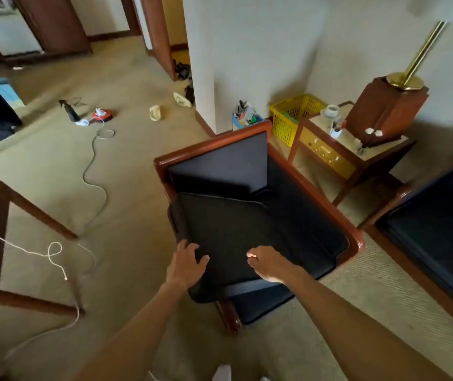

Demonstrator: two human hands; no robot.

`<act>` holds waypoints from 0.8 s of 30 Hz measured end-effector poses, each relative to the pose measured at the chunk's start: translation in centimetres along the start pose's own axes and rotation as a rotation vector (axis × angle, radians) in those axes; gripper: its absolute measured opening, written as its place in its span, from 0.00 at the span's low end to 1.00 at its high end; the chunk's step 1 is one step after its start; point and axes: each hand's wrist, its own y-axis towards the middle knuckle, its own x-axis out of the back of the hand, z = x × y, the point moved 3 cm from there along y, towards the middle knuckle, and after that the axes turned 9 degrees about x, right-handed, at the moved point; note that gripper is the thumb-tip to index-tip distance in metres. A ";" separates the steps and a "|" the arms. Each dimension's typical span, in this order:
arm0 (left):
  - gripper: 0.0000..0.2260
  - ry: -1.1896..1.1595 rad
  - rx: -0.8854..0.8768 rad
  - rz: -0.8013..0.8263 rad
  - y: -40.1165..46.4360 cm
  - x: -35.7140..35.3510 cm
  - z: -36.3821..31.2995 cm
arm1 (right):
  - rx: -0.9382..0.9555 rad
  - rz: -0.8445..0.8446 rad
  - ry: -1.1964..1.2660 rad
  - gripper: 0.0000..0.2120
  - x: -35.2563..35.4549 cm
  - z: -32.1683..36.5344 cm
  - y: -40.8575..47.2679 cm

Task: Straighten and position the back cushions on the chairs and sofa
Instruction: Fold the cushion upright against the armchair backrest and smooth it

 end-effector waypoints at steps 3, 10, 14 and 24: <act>0.28 -0.073 0.114 -0.011 0.0 -2.0 2.0 | -0.072 -0.024 0.096 0.22 -4.1 -0.6 0.0; 0.42 -0.452 0.300 0.056 0.5 -5.9 5.2 | -0.092 -0.005 0.173 0.30 -12.0 -1.5 -0.6; 0.44 -0.634 0.412 0.129 1.0 -6.7 5.3 | -0.090 -0.023 0.179 0.31 -12.9 -1.6 -0.5; 0.50 -0.576 0.403 0.142 -0.1 -5.9 -5.2 | -0.201 -0.202 0.069 0.44 -6.4 -3.1 -0.4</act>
